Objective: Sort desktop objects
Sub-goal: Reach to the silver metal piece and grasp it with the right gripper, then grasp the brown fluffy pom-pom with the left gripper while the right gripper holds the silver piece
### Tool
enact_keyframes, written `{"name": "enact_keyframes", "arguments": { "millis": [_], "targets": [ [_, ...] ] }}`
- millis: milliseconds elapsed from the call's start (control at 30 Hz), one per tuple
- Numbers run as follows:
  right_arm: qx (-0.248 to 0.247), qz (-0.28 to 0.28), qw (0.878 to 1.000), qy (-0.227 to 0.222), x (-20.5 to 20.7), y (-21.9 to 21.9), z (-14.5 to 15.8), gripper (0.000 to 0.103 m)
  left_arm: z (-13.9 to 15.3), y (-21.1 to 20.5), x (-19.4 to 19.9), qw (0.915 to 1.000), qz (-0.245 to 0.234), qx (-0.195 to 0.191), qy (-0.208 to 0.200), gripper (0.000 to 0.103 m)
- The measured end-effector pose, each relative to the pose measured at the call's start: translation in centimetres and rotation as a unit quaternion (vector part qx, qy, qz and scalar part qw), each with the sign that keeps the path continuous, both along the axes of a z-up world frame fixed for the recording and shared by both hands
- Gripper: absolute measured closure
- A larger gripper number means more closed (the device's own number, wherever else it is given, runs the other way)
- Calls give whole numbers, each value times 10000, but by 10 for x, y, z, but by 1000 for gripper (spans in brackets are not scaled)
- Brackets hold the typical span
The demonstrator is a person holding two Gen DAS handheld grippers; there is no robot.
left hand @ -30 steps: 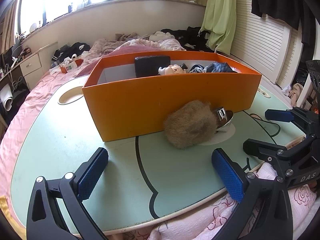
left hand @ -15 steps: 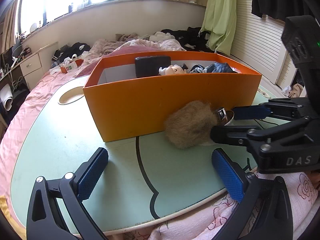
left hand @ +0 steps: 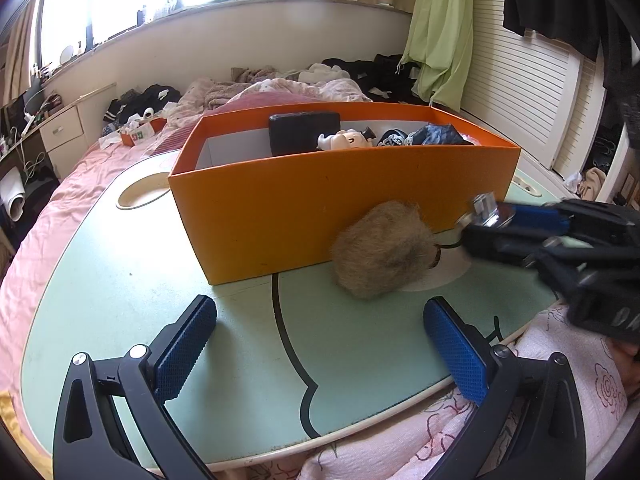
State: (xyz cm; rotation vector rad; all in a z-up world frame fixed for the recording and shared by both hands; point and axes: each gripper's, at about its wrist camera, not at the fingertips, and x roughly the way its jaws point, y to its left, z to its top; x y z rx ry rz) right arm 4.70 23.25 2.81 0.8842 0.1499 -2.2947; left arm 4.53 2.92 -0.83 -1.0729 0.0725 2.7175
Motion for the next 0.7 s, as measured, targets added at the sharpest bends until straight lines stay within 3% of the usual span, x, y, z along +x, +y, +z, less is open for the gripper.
{"name": "enact_keyframes", "arguments": {
  "millis": [200,300,433,567,700],
  "targets": [
    [-438,-258,9987,28,0,17,5,67,2,1,-2,10000,16,-8,-64,0],
    [-446,-290,9986,4,-2,20,6,67,7,-2,-5,9999,-40,106,-82,0],
    [-367,-379,9986,52,-1,20,6,67,16,-8,-11,9982,-142,556,-154,0],
    [-384,-376,9985,68,-1,22,6,67,17,-5,-21,9954,-236,821,-431,0],
    [-411,-444,9981,120,-1,24,6,66,18,8,-29,9950,-381,747,-545,0]
  ]
}}
